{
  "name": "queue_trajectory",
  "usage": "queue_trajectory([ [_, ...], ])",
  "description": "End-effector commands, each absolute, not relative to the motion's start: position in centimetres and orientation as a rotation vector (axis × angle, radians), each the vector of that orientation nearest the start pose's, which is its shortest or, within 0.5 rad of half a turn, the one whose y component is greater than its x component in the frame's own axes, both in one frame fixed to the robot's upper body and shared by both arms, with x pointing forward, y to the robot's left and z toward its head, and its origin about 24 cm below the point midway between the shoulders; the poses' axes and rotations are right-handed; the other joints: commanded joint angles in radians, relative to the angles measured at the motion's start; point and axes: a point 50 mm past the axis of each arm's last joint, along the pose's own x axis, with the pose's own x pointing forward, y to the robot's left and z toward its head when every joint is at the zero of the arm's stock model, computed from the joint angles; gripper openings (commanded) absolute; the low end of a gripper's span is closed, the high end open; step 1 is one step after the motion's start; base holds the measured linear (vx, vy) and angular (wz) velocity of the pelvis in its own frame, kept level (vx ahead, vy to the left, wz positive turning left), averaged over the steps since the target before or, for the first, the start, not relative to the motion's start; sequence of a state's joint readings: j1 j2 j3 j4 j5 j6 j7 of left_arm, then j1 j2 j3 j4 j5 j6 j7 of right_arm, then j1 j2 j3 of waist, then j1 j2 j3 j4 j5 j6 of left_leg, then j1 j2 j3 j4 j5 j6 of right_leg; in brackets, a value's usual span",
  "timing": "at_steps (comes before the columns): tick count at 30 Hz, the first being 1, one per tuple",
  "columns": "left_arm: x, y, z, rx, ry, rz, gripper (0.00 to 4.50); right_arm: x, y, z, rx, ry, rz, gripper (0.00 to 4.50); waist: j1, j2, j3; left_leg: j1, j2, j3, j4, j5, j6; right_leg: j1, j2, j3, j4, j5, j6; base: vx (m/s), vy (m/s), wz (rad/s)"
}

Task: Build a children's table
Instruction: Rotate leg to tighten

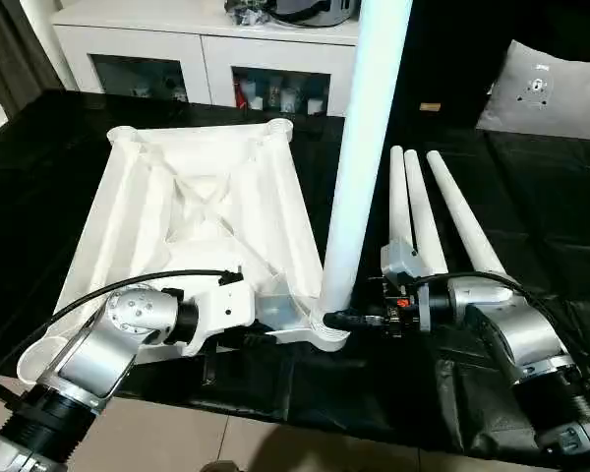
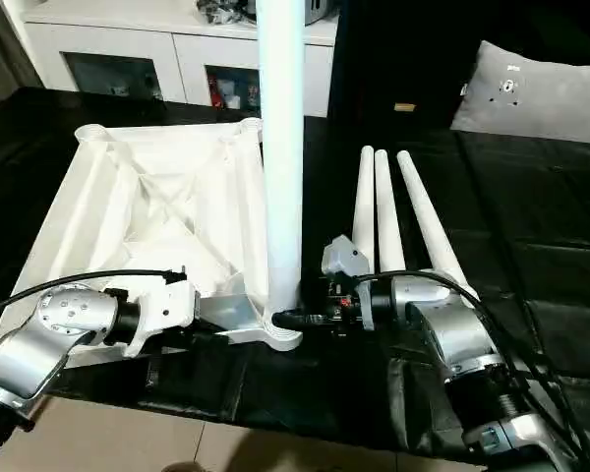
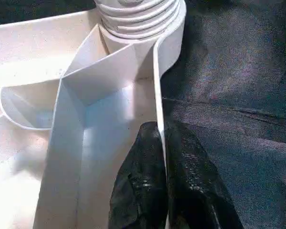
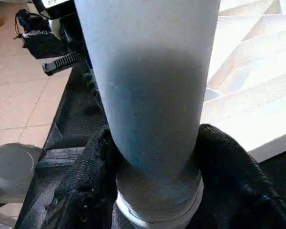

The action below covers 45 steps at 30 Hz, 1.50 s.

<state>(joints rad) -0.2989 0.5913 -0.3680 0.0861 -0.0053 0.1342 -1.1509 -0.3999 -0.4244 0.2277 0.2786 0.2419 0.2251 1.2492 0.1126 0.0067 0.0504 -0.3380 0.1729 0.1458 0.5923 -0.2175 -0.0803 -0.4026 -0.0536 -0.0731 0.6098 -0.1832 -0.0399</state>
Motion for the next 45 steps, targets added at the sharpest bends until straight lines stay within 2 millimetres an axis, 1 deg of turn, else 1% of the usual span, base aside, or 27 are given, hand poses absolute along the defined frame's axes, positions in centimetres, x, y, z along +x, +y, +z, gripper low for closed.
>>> queue_trajectory([
  [1, 24.7, 14.2, 4.6, 0.593, 0.431, -1.473, 0.00, 27.4, -13.4, 4.9, -0.105, 0.378, 1.421, 2.12, 0.000, 0.004, -0.058, -0.011, 0.050, -0.005, -0.067, -0.116, 0.060, 0.060, -0.086, 0.056, -0.077, -0.255, -0.165, 0.000, 0.000, 0.00],
  [2, 24.7, 14.2, 4.6, 0.593, 0.431, -1.473, 0.00, 27.4, -13.4, 4.9, -0.105, 0.378, 1.421, 2.10, 0.001, 0.003, -0.058, -0.012, 0.050, -0.005, -0.067, -0.117, 0.060, 0.061, -0.087, 0.056, -0.077, -0.254, -0.165, 0.000, 0.000, 0.00],
  [3, 24.6, 14.3, 4.5, 0.589, 0.435, -1.474, 0.00, 27.0, -13.2, 4.6, -0.097, 0.383, 1.426, 2.09, 0.000, 0.007, -0.058, -0.011, 0.050, -0.006, -0.068, -0.119, 0.059, 0.060, -0.086, 0.056, -0.077, -0.257, -0.164, 0.000, 0.000, 0.00],
  [4, 24.6, 14.3, 4.5, 0.589, 0.436, -1.474, 0.00, 26.9, -13.2, 4.5, -0.097, 0.382, 1.427, 2.09, 0.000, 0.005, -0.056, -0.011, 0.050, -0.006, -0.069, -0.126, 0.058, 0.060, -0.085, 0.056, -0.079, -0.267, -0.158, 0.000, 0.000, 0.00],
  [5, 24.6, 14.3, 4.4, 0.588, 0.437, -1.474, 0.00, 26.9, -13.2, 4.5, -0.100, 0.379, 1.424, 2.08, 0.000, 0.005, -0.055, -0.010, 0.050, -0.006, -0.070, -0.136, 0.058, 0.060, -0.086, 0.056, -0.080, -0.279, -0.157, 0.000, 0.000, 0.00],
  [6, 24.6, 14.3, 4.4, 0.588, 0.438, -1.474, 0.00, 26.9, -13.2, 4.5, -0.108, 0.373, 1.418, 2.08, -0.001, 0.004, -0.053, -0.007, 0.049, -0.006, -0.072, -0.162, 0.053, 0.059, -0.087, 0.056, -0.086, -0.334, -0.145, 0.000, 0.000, 0.00],
  [7, 24.6, 14.3, 4.4, 0.588, 0.439, -1.474, 0.00, 26.9, -13.2, 4.5, -0.113, 0.370, 1.414, 2.08, -0.001, 0.004, -0.053, -0.007, 0.049, -0.007, -0.073, -0.165, 0.050, 0.059, -0.087, 0.056, -0.087, -0.343, -0.143, 0.000, 0.000, 0.00],
  [8, 24.5, 14.3, 4.3, 0.588, 0.440, -1.474, 0.00, 26.9, -13.1, 4.4, -0.119, 0.368, 1.405, 2.08, -0.002, 0.008, -0.053, -0.004, 0.050, -0.007, -0.074, -0.174, 0.046, 0.058, -0.086, 0.056, -0.088, -0.348, -0.142, 0.000, 0.000, 0.00],
  [9, 24.5, 14.3, 4.2, 0.589, 0.442, -1.473, 0.00, 27.1, -13.1, 4.4, -0.106, 0.369, 1.393, 2.63, -0.002, 0.010, -0.053, -0.005, 0.050, -0.007, -0.074, -0.177, 0.045, 0.058, -0.086, 0.057, -0.088, -0.348, -0.143, 0.000, 0.000, 0.00],
  [10, 24.5, 14.3, 4.2, 0.589, 0.442, -1.473, 0.00, 27.1, -13.1, 4.4, -0.106, 0.369, 1.393, 2.76, -0.003, 0.008, -0.053, -0.005, 0.049, -0.008, -0.075, -0.182, 0.044, 0.059, -0.085, 0.056, -0.089, -0.351, -0.141, 0.000, 0.000, 0.00],
  [11, 24.5, 14.4, 4.0, 0.590, 0.445, -1.473, 0.00, 27.3, -13.1, 4.5, -0.066, 0.379, 1.374, 2.76, -0.003, 0.008, -0.053, -0.004, 0.048, -0.008, -0.074, -0.180, 0.045, 0.059, -0.085, 0.057, -0.089, -0.350, -0.140, 0.000, 0.000, 0.00],
  [13, 24.5, 14.4, 4.0, 0.592, 0.446, -1.473, 0.00, 27.2, -13.2, 4.6, -0.059, 0.382, 1.377, 2.96, -0.002, 0.009, -0.056, -0.005, 0.050, -0.009, -0.073, -0.168, 0.043, 0.060, -0.087, 0.057, -0.086, -0.325, -0.148, 0.000, 0.000, 0.00],
  [14, 24.5, 14.4, 4.0, 0.593, 0.446, -1.472, 0.00, 27.2, -13.2, 4.6, -0.068, 0.380, 1.378, 3.10, -0.002, 0.009, -0.057, -0.006, 0.051, -0.008, -0.072, -0.158, 0.044, 0.060, -0.086, 0.057, -0.082, -0.296, -0.154, 0.000, 0.000, 0.00],
  [15, 24.5, 14.4, 3.9, 0.594, 0.446, -1.472, 0.00, 27.2, -13.2, 4.5, -0.086, 0.374, 1.374, 3.18, -0.001, 0.010, -0.057, -0.006, 0.051, -0.008, -0.072, -0.156, 0.044, 0.059, -0.086, 0.058, -0.082, -0.287, -0.158, 0.000, 0.000, 0.00],
  [16, 24.6, 14.4, 3.9, 0.595, 0.446, -1.471, 0.00, 27.2, -13.2, 4.5, -0.103, 0.369, 1.370, 3.18, -0.001, 0.010, -0.058, -0.006, 0.051, -0.008, -0.071, -0.149, 0.045, 0.060, -0.086, 0.057, -0.079, -0.265, -0.165, 0.000, 0.000, 0.00],
  [18, 24.6, 14.4, 3.9, 0.596, 0.446, -1.470, 0.00, 27.2, -13.1, 4.3, -0.154, 0.350, 1.354, 3.29, 0.000, 0.010, -0.059, -0.007, 0.050, -0.006, -0.070, -0.140, 0.043, 0.060, -0.086, 0.057, -0.078, -0.250, -0.167, 0.000, 0.000, 0.00],
  [21, 24.6, 14.5, 3.9, 0.595, 0.446, -1.469, 0.00, 27.1, -13.0, 4.2, -0.145, 0.354, 1.358, 3.29, -0.001, 0.010, -0.057, -0.007, 0.049, -0.006, -0.071, -0.148, 0.044, 0.061, -0.086, 0.056, -0.079, -0.260, -0.167, 0.000, 0.000, 0.00],
  [22, 24.6, 14.5, 3.9, 0.595, 0.446, -1.468, 0.00, 27.1, -13.0, 4.2, -0.140, 0.355, 1.359, 3.29, -0.001, 0.009, -0.056, -0.007, 0.049, -0.007, -0.071, -0.155, 0.045, 0.061, -0.086, 0.057, -0.081, -0.275, -0.162, 0.000, 0.000, 0.00],
  [24, 24.6, 14.5, 3.8, 0.596, 0.448, -1.467, 0.00, 27.1, -12.9, 4.2, -0.138, 0.354, 1.362, 3.29, -0.001, 0.009, -0.056, -0.007, 0.050, -0.007, -0.072, -0.160, 0.045, 0.061, -0.087, 0.057, -0.082, -0.296, -0.154, 0.000, 0.000, 0.00],
  [28, 24.6, 14.6, 3.8, 0.594, 0.449, -1.464, 0.00, 27.1, -12.9, 4.2, -0.121, 0.353, 1.360, 3.29, -0.001, 0.009, -0.057, -0.007, 0.050, -0.007, -0.072, -0.154, 0.046, 0.060, -0.086, 0.057, -0.081, -0.284, -0.156, 0.000, 0.000, 0.00],
  [29, 24.6, 14.6, 3.8, 0.594, 0.449, -1.464, 0.00, 27.1, -12.9, 4.2, -0.120, 0.352, 1.360, 3.29, -0.001, 0.006, -0.057, -0.007, 0.050, -0.007, -0.072, -0.152, 0.047, 0.061, -0.086, 0.057, -0.081, -0.282, -0.156, 0.000, 0.000, 0.00],
  [31, 24.6, 14.7, 3.8, 0.593, 0.450, -1.462, 0.00, 27.1, -12.9, 4.2, -0.120, 0.350, 1.363, 2.93, -0.001, 0.007, -0.057, -0.008, 0.050, -0.007, -0.071, -0.147, 0.049, 0.061, -0.086, 0.058, -0.080, -0.284, -0.155, 0.000, 0.000, 0.00],
  [33, 24.6, 14.7, 3.7, 0.593, 0.451, -1.461, 0.00, 27.0, -12.9, 4.2, -0.115, 0.349, 1.367, 2.90, 0.000, 0.008, -0.056, -0.007, 0.049, -0.007, -0.071, -0.153, 0.048, 0.060, -0.087, 0.058, -0.083, -0.297, -0.152, 0.000, 0.000, 0.00],
  [35, 24.6, 14.7, 3.7, 0.593, 0.452, -1.460, 0.00, 26.9, -12.9, 4.3, -0.109, 0.350, 1.369, 2.77, -0.001, 0.007, -0.056, -0.007, 0.050, -0.007, -0.072, -0.153, 0.049, 0.060, -0.086, 0.057, -0.082, -0.296, -0.151, 0.000, 0.000, 0.00],
  [39, 24.7, 14.8, 3.6, 0.589, 0.453, -1.459, 0.00, 26.8, -12.9, 4.2, -0.099, 0.352, 1.372, 2.74, -0.001, 0.007, -0.057, -0.007, 0.050, -0.007, -0.072, -0.150, 0.049, 0.060, -0.086, 0.057, -0.080, -0.284, -0.155, 0.000, 0.000, 0.00],
  [44, 24.6, 14.7, 3.5, 0.572, 0.451, -1.455, 0.00, 26.6, -12.5, 3.9, -0.075, 0.336, 1.348, 2.73, 0.000, 0.006, -0.054, -0.007, 0.050, -0.007, -0.074, -0.167, 0.045, 0.059, -0.087, 0.058, -0.084, -0.321, -0.144, 0.000, 0.000, 0.00],
  [45, 24.5, 14.6, 3.4, 0.554, 0.447, -1.450, 0.00, 26.6, -12.2, 3.8, -0.062, 0.327, 1.323, 2.73, 0.000, 0.006, -0.054, -0.006, 0.050, -0.007, -0.075, -0.170, 0.044, 0.059, -0.087, 0.057, -0.085, -0.326, -0.143, 0.000, 0.000, 0.00],
])
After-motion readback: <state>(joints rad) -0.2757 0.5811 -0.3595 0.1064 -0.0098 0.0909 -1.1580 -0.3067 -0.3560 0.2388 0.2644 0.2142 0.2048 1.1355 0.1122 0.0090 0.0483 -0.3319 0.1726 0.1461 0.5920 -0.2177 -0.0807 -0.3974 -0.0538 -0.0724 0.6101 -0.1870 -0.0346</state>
